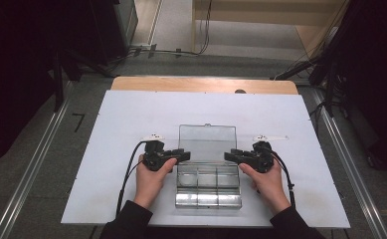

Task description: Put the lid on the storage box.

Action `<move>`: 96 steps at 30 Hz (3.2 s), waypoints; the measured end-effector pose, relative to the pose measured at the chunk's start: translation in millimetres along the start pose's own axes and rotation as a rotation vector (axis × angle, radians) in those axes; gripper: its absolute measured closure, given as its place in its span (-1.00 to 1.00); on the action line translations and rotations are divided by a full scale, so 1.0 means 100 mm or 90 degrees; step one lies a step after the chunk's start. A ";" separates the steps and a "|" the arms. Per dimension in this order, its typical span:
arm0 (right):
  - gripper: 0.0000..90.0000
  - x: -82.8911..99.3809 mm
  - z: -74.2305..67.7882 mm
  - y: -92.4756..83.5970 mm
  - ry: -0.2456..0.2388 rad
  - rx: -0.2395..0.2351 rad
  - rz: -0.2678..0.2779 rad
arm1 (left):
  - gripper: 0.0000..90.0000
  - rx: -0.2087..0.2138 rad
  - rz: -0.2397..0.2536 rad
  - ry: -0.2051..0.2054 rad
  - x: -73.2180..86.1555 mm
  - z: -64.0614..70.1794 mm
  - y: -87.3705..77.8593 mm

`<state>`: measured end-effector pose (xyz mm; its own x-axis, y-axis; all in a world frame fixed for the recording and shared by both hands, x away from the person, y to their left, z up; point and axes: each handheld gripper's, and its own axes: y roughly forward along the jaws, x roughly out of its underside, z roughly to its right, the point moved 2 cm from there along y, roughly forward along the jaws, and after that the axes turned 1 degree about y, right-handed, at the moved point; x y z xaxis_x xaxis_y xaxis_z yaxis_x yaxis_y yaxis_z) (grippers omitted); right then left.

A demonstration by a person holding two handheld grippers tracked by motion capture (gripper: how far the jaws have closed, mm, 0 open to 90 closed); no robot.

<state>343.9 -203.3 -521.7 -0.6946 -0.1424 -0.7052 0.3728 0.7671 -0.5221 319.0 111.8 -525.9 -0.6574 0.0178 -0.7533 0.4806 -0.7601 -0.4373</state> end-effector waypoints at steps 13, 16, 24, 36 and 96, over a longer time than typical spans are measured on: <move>0.56 -0.02 -0.03 -0.15 -0.050 -0.024 0.032 | 0.60 0.023 0.026 0.044 -0.02 0.05 -0.10; 0.62 -0.01 -0.04 -0.19 -0.074 -0.031 0.036 | 0.65 0.033 0.027 0.049 -0.02 0.05 -0.12; 0.62 0.00 -0.07 -0.20 -0.122 -0.019 0.051 | 0.34 0.005 0.038 0.063 -0.08 0.11 -0.10; 0.60 0.02 -0.12 -0.22 -0.168 0.006 0.067 | 0.46 -0.007 0.078 0.087 -0.21 0.22 -0.17; 0.45 -0.13 -0.58 -0.61 -0.235 0.020 0.133 | 0.61 0.002 0.059 0.131 0.10 0.22 -0.65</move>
<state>294.4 -211.9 -453.2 -0.3370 -0.2056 -0.9188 0.5039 0.7849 -0.3605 268.1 147.5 -494.1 -0.4781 0.0792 -0.8747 0.5316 -0.7667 -0.3600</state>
